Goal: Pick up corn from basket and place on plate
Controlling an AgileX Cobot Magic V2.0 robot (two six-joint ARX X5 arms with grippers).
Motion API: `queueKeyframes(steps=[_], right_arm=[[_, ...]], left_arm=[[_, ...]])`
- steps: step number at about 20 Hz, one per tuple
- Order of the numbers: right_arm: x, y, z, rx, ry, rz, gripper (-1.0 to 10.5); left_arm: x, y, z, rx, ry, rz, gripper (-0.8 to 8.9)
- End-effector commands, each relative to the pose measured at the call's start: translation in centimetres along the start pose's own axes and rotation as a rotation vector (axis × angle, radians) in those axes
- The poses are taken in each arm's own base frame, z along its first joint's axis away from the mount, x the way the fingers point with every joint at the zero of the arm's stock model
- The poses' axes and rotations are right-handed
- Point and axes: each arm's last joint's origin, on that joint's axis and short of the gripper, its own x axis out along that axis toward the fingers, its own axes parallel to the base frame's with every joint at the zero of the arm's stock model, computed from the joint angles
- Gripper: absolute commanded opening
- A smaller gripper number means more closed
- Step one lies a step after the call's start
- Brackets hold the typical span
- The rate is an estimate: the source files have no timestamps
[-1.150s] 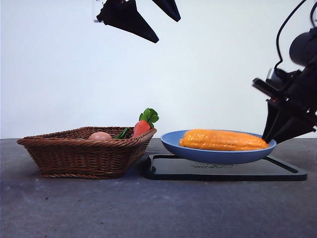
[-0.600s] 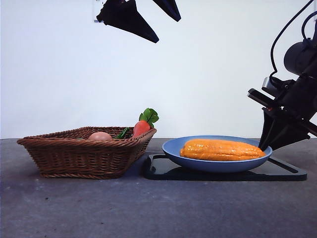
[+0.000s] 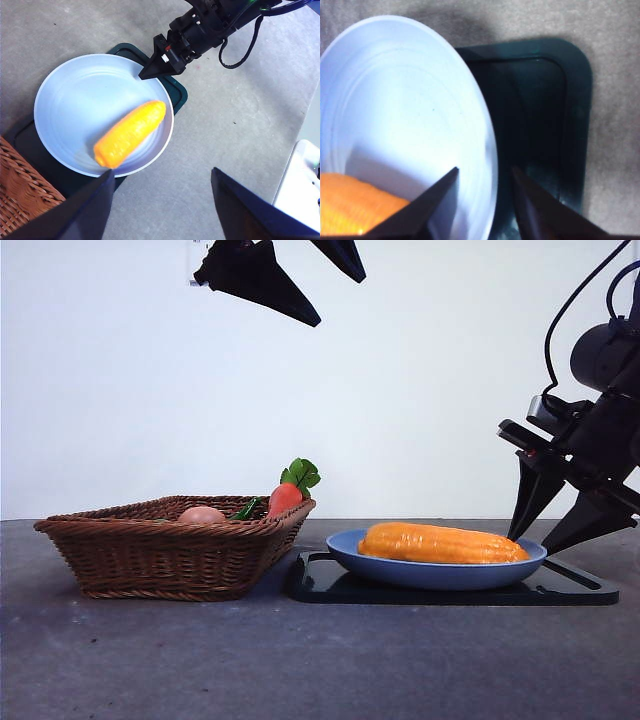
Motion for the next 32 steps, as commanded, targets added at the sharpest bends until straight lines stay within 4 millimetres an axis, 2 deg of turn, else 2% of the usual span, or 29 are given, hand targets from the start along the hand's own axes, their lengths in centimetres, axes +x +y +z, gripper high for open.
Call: queueKeyframes(steps=[1, 6, 10, 14, 17, 21, 24, 32], right_arm=[[-1.7, 0.4, 0.7, -0.017, -0.044, -0.013, 2.0], [-7.6, 2.5, -0.2, -0.082, -0.122, -0.049, 2.0], [-12.5, 6.0, -3.3, -0.197, -0.099, 0.004, 2.0], [-14.8, 9.2, -6.7, -0.319, -0.051, 0.050, 1.9], [-14.9, 10.4, -8.8, -0.380, -0.028, 0.087, 1.6], [-13.2, 10.4, -11.4, -0.441, 0.013, 0.124, 0.0], [-12.0, 9.9, -12.3, -0.444, 0.037, 0.129, 0.0], [-11.9, 9.8, -12.1, -0.441, 0.019, 0.130, 0.0]], left_arm=[[-0.1, -0.3, 0.5, 0.013, -0.023, -0.005, 3.16], [-0.2, -0.1, 0.5, 0.009, -0.021, -0.002, 3.11], [-0.2, -0.1, 0.5, 0.009, -0.021, -0.001, 3.11], [-0.2, -0.1, 0.4, 0.007, -0.017, -0.002, 2.91], [-0.2, -0.1, 0.4, 0.006, -0.012, -0.002, 1.96], [-0.2, -0.1, 0.2, -0.003, 0.008, -0.003, 0.10], [-0.2, -0.1, 0.2, -0.003, 0.009, -0.003, 0.04], [-0.2, -0.1, 0.2, -0.002, 0.006, -0.003, 0.04]])
